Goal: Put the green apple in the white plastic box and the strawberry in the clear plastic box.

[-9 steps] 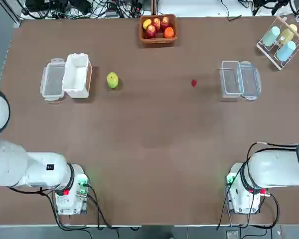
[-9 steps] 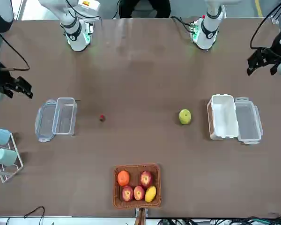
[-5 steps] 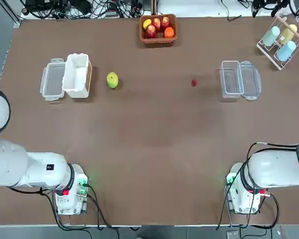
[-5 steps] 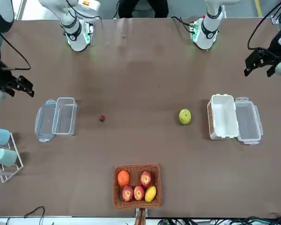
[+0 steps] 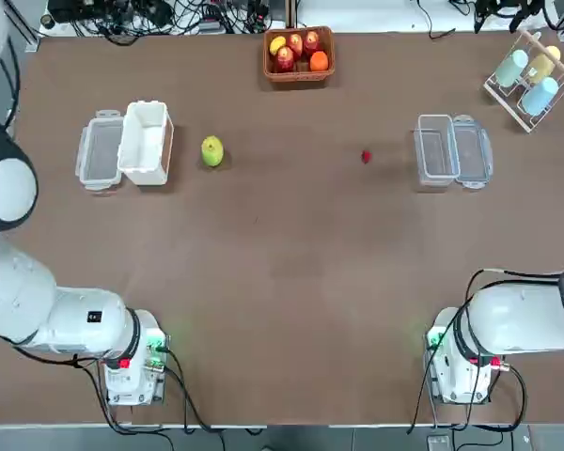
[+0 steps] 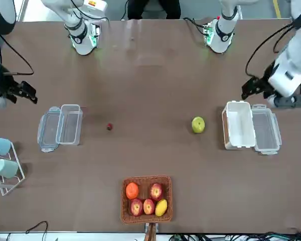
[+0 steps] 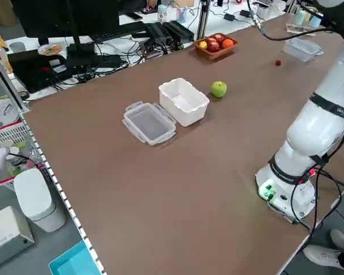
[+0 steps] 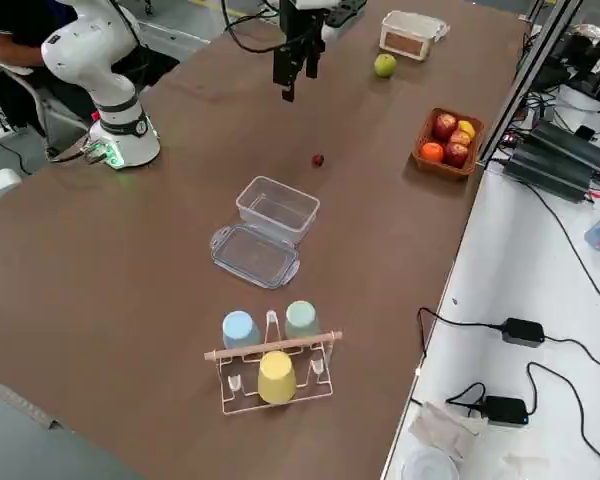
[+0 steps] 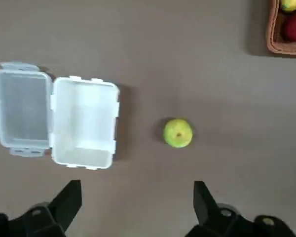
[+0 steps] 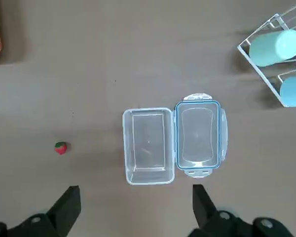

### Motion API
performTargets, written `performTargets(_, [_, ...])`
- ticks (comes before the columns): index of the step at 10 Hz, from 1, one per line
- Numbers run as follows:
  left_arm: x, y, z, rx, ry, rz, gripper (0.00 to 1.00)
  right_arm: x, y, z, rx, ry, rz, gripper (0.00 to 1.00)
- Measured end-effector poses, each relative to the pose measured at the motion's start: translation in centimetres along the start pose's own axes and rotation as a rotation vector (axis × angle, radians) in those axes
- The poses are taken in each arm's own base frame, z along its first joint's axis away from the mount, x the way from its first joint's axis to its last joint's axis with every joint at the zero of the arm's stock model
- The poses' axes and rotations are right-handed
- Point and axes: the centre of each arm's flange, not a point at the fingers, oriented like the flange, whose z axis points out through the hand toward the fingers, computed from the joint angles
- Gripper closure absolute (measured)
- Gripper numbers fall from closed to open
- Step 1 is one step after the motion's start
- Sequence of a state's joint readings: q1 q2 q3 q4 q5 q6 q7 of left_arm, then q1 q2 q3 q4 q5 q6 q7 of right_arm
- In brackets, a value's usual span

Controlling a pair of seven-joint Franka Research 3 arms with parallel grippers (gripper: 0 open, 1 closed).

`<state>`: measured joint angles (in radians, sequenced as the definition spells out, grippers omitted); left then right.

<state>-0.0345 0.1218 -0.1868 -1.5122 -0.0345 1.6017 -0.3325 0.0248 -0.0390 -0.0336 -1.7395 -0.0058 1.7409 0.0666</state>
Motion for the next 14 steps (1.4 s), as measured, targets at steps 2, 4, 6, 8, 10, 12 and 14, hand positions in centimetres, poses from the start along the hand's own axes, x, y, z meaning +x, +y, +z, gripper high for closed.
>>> performTargets(2, [0.5,2.8,4.1,0.020,-0.019,-0.038,0.00,0.7,-4.1,1.5,0.004,0.009,0.039,0.00])
performTargets(4, [-0.1,6.0,9.1,0.024,0.004,-0.080,0.00,1.9,-8.3,5.9,0.006,0.006,0.082,0.00])
performTargets(6, [-1.3,7.5,14.5,0.029,0.000,-0.102,0.00,2.6,-11.7,12.7,0.015,0.004,0.095,0.00])
performTargets(8, [-2.5,7.3,19.2,0.034,-0.011,-0.122,0.00,2.1,-15.6,19.5,0.019,-0.013,0.085,0.00])
performTargets(10, [-3.9,6.9,23.2,0.029,-0.005,-0.151,0.02,0.4,-19.5,25.5,0.027,0.008,0.051,0.00])
performTargets(12, [-5.4,6.5,26.9,0.011,0.019,-0.151,0.01,-1.7,-20.1,30.0,0.039,0.041,0.033,0.00])
performTargets(14, [-6.0,6.1,29.4,0.013,0.006,-0.171,0.00,-3.6,-21.2,32.2,0.047,0.056,0.004,0.00])
